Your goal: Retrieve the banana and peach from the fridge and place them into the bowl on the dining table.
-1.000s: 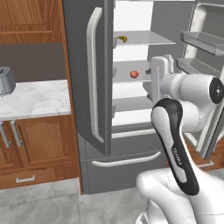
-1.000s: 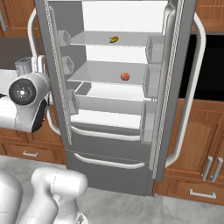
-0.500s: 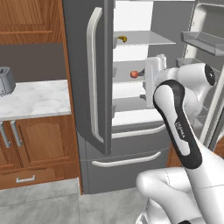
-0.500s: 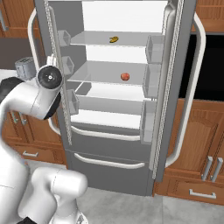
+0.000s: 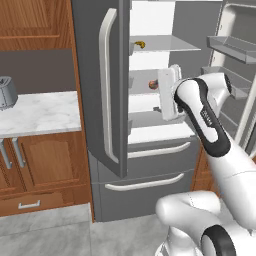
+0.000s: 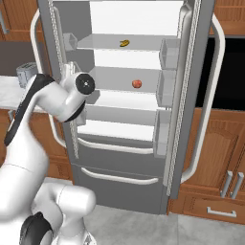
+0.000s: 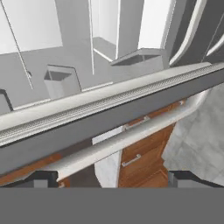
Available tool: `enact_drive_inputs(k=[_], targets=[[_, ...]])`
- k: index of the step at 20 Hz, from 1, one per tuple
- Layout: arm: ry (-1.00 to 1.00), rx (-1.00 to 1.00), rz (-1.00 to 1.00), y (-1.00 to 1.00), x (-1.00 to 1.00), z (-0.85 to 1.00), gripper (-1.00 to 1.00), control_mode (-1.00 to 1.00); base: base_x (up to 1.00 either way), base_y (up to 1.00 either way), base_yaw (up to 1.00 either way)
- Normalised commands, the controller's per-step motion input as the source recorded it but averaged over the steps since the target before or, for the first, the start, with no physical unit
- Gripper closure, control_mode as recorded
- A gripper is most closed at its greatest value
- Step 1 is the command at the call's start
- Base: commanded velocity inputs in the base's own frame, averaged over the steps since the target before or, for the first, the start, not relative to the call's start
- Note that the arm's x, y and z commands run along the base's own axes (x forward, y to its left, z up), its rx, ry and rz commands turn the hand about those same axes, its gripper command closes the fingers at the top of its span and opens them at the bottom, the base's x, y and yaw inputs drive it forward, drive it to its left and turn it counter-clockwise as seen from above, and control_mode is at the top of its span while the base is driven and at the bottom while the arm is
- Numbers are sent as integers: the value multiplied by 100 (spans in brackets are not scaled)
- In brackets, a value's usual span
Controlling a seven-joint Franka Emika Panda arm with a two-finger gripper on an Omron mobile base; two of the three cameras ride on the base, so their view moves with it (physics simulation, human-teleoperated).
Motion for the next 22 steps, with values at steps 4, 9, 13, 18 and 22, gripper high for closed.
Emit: enact_drive_inputs(k=[4,9,13,18,22], targets=[[0,0,11,0,44,-13,-100,-100,0,0,0],[-1,0,9,5,49,-15,-100,-100,0,0,0],[-6,0,6,18,48,-18,-100,-100,0,0,0],[-9,0,5,18,42,-14,-100,-100,0,0,0],[-8,0,4,21,38,-15,-100,-100,0,0,0]])
